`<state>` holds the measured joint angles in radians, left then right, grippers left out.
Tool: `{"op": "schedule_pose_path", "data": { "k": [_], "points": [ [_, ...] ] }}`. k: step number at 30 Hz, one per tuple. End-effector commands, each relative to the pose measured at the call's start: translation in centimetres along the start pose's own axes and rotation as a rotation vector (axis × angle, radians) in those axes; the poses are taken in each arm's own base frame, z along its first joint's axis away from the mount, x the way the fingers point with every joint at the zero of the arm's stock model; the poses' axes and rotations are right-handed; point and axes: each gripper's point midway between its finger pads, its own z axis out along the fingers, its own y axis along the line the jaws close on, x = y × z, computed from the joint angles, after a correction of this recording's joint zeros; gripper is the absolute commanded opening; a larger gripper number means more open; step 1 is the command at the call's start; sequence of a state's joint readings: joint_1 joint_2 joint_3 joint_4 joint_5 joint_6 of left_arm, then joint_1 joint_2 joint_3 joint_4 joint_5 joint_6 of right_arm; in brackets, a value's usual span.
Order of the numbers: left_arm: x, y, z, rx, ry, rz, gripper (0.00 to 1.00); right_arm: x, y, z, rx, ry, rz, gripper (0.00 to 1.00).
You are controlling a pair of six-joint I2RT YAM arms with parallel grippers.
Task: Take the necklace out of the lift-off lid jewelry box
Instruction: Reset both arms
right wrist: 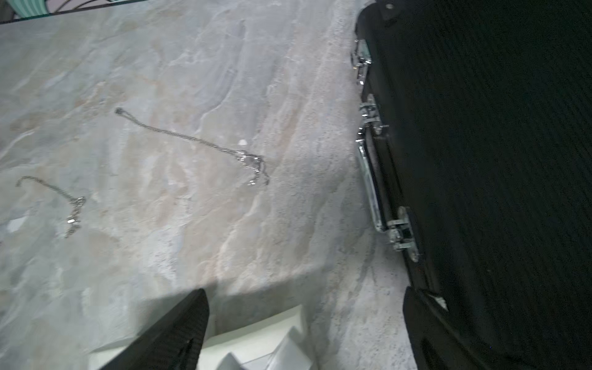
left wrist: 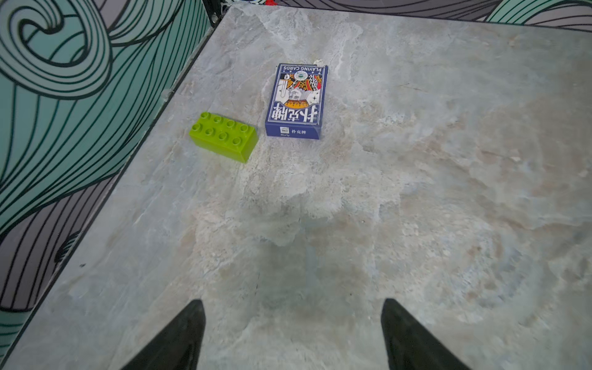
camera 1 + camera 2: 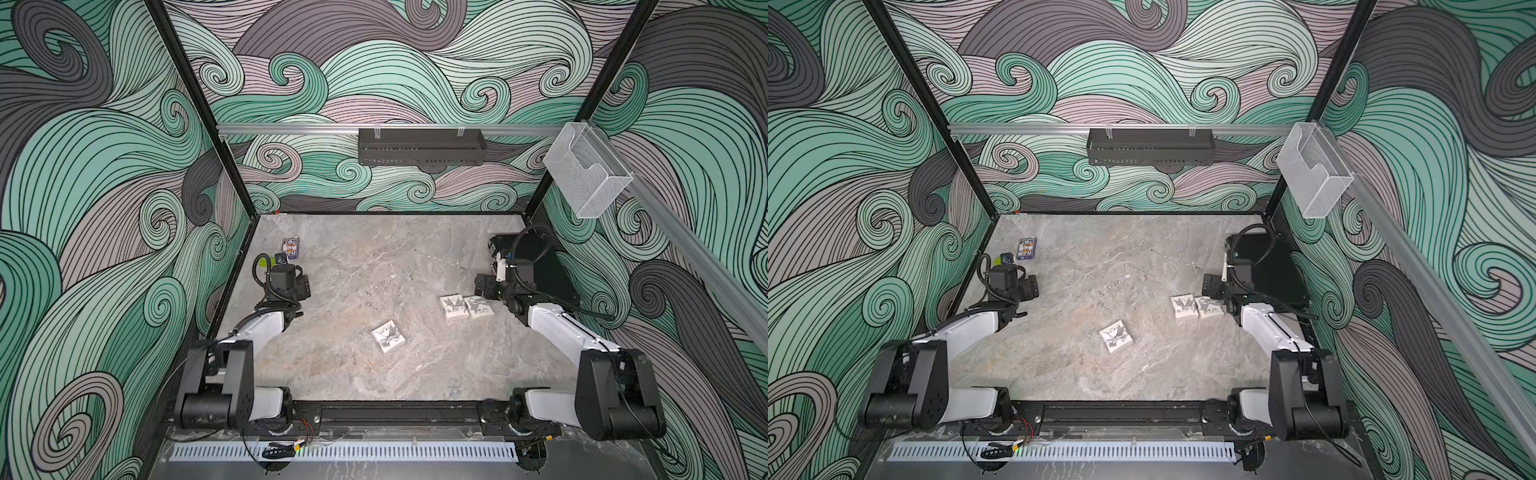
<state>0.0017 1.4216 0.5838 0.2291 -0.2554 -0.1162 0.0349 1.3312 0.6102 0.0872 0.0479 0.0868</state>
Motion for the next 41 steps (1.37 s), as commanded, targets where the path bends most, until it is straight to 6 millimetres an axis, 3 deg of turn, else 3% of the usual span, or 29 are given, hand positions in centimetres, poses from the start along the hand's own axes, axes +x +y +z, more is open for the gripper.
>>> {"op": "schedule_pose_path", "data": {
  "k": [1, 6, 11, 13, 17, 19, 41],
  "points": [
    [-3.0, -1.5, 1.1, 0.082, -0.075, 0.029, 0.86, -3.7, -0.7, 0.1, 0.031, -0.229, -0.043, 0.99],
    [-2.7, -1.5, 1.6, 0.1, -0.167, 0.034, 0.89, -3.5, -1.7, 0.9, 0.054, -0.289, -0.027, 1.0],
    [-1.8, -1.0, 1.5, 0.107, -0.192, -0.003, 0.9, -2.6, -0.8, 2.0, -0.009, -0.425, -0.042, 0.99],
    [-1.8, -1.1, 1.4, 0.116, -0.242, 0.009, 0.9, -2.0, -0.9, 2.4, 0.002, -0.332, -0.049, 0.99],
    [-1.8, -1.1, 1.5, 0.114, -0.22, 0.01, 0.9, -2.2, -0.1, 2.5, -0.001, -0.335, -0.091, 0.99],
    [-1.7, -1.1, 1.5, 0.114, -0.189, 0.001, 0.98, -2.4, -0.1, 2.5, -0.002, -0.366, -0.089, 0.99],
    [-1.7, -1.1, 1.5, 0.112, -0.198, 0.001, 0.99, -2.2, 0.0, 2.5, -0.005, -0.347, -0.093, 0.99]
  ]
}}
